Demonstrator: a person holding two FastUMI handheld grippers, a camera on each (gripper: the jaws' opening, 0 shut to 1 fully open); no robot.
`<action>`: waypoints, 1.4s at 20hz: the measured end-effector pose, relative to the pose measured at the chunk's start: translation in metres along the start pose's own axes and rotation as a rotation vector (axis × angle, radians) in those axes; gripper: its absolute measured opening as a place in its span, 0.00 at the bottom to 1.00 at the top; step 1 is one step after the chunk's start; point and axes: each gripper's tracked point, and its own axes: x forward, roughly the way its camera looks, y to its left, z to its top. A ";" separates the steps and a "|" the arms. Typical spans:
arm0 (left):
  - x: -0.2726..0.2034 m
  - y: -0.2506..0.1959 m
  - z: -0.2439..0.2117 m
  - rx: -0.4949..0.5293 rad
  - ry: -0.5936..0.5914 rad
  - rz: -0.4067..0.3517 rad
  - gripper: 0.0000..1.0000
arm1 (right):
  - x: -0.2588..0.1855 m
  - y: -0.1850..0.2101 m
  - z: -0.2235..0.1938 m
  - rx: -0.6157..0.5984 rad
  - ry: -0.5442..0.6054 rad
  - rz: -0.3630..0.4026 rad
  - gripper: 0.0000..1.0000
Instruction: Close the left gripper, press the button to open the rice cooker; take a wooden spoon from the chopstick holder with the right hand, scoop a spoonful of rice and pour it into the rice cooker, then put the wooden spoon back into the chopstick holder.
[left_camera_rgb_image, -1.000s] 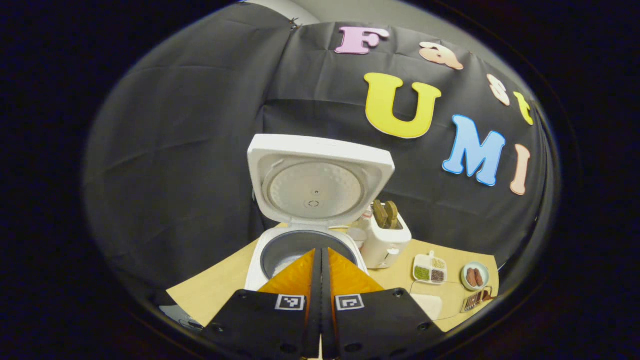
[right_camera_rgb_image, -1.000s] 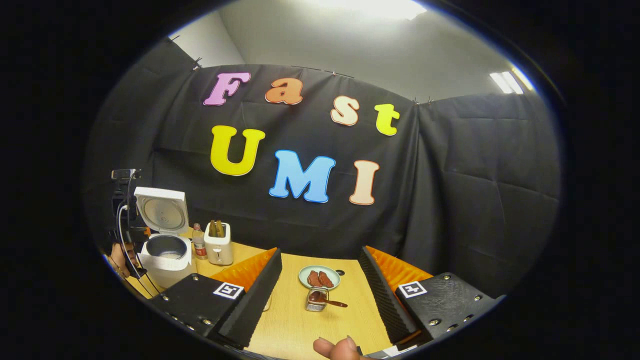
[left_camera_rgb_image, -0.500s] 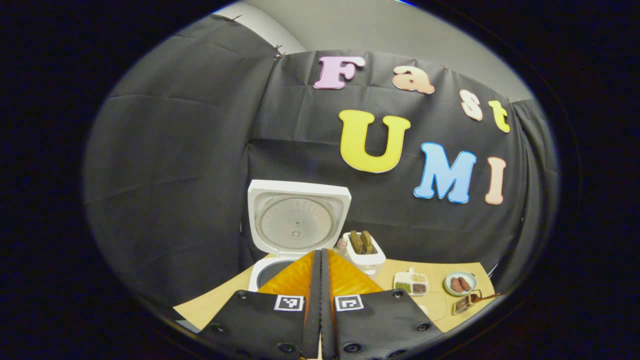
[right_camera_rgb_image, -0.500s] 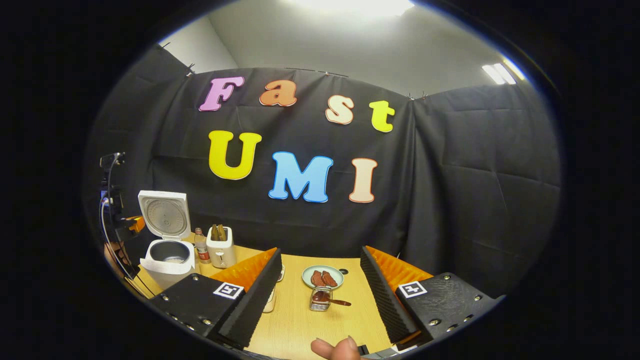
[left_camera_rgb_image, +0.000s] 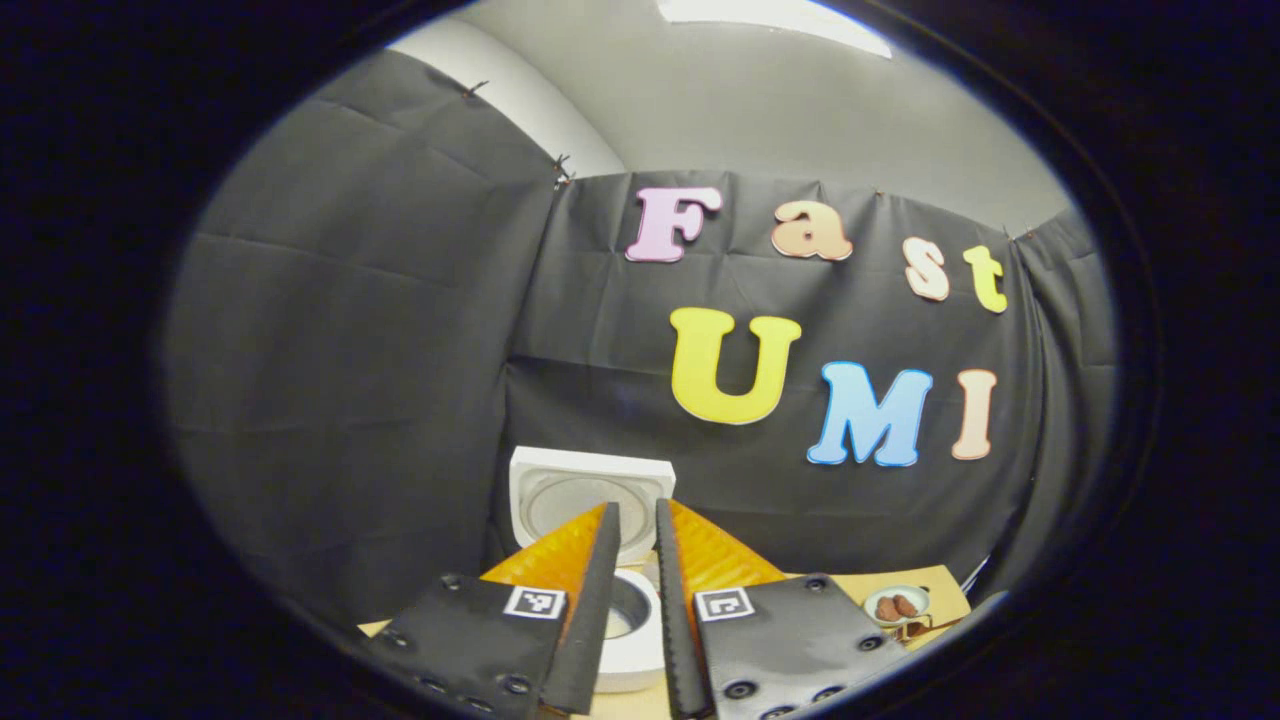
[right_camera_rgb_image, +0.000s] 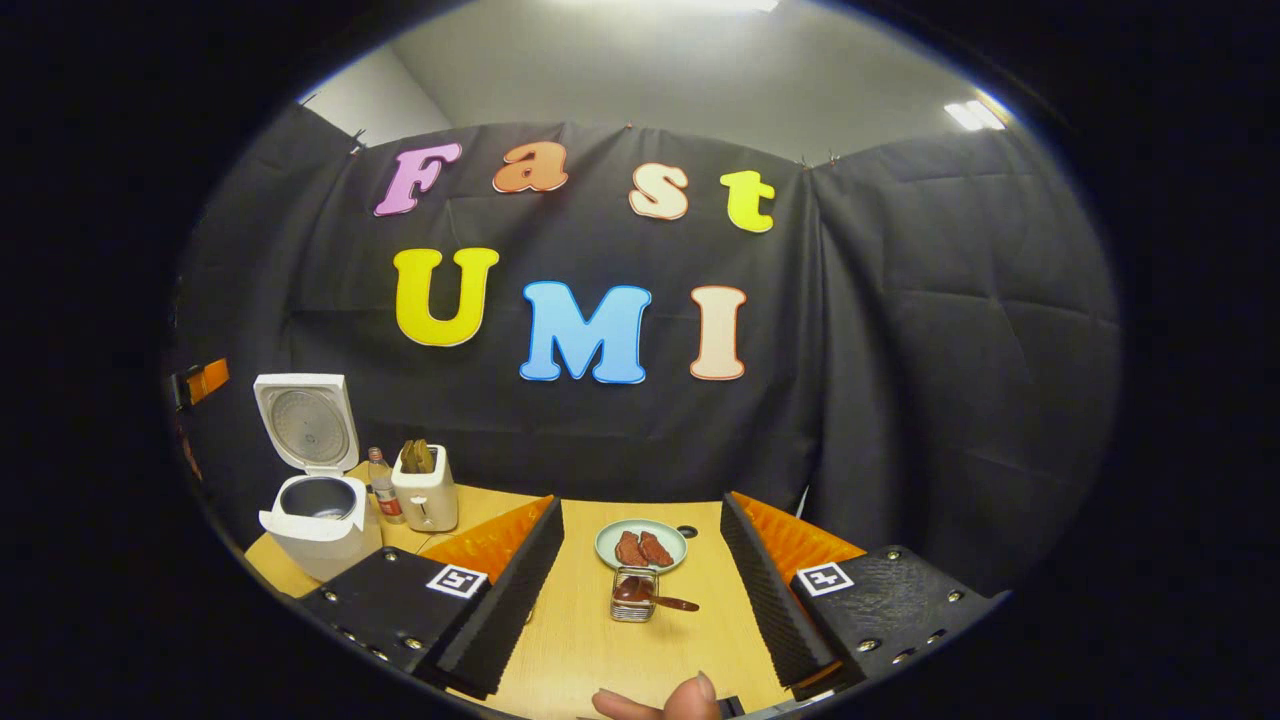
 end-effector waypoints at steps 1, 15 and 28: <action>-0.008 -0.005 0.010 0.011 -0.030 0.011 0.37 | 0.005 -0.003 -0.007 0.016 0.005 0.015 0.97; -0.102 -0.096 0.006 0.029 -0.064 -0.056 0.94 | 0.133 -0.060 -0.181 0.142 -0.044 0.013 0.99; -0.110 -0.121 -0.040 0.205 0.105 -0.076 0.95 | 0.227 -0.026 -0.287 0.456 0.164 0.011 0.92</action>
